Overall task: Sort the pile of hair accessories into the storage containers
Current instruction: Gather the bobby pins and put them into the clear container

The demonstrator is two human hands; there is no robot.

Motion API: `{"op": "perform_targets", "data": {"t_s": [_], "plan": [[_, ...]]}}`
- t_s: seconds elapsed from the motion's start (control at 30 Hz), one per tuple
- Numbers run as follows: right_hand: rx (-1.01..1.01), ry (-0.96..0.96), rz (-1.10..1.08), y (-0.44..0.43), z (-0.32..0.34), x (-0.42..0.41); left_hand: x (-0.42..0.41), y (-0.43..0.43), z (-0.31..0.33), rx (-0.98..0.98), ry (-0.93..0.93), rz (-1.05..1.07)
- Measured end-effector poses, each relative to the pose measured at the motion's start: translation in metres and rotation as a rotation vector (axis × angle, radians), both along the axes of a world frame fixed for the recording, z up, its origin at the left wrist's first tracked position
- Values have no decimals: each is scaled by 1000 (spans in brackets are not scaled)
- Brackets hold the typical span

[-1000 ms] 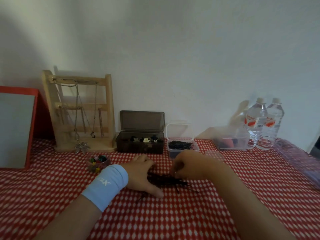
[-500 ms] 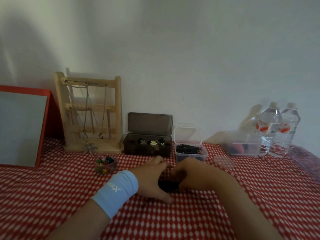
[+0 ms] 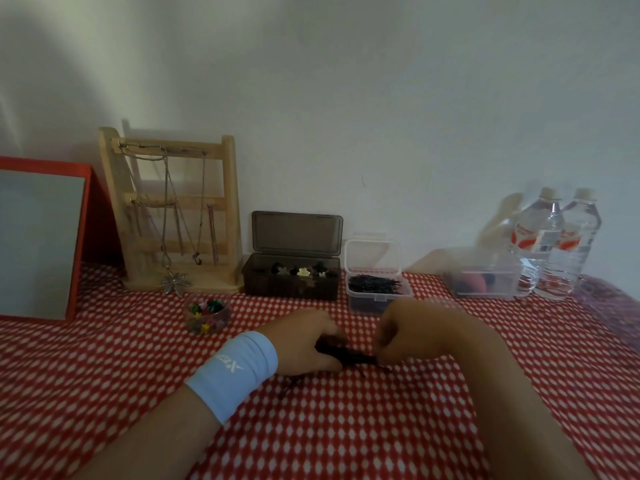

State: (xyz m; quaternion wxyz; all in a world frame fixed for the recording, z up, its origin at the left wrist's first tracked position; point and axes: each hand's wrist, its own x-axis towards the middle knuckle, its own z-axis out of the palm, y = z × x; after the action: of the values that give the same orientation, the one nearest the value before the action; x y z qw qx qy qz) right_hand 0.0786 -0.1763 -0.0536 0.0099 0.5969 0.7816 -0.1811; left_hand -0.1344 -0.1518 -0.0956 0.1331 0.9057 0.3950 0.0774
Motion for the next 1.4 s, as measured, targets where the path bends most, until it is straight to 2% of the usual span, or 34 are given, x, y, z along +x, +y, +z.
{"op": "perform_targets", "data": {"t_s": [0.07,0.13,0.2,0.27,0.4,0.7,0.87,1.1,1.27,1.4], "plan": [[36,107,31,4,-5,-7,-4,1,6,-21,36,23],[70,192,69,9,-13,-18,-13,2,14,-65,148,80],[103,197,98,12,-20,-28,-23,2,23,-120,302,140],[110,154,104,13,-22,-31,-27,2,27,-156,361,152],[20,74,143,11,-27,-34,-26,6,21,-178,207,138],[110,-19,168,11,-29,-44,-19,5,18,-114,52,119],[107,-138,127,16,-34,-55,-24,7,20,-82,137,156],[36,-274,37,36,-51,-74,-28,9,21,-116,108,154],[34,-205,54,23,-38,-66,-38,11,26,-130,140,171],[106,-33,64,13,-35,-47,-40,12,27,-148,141,177]]}}
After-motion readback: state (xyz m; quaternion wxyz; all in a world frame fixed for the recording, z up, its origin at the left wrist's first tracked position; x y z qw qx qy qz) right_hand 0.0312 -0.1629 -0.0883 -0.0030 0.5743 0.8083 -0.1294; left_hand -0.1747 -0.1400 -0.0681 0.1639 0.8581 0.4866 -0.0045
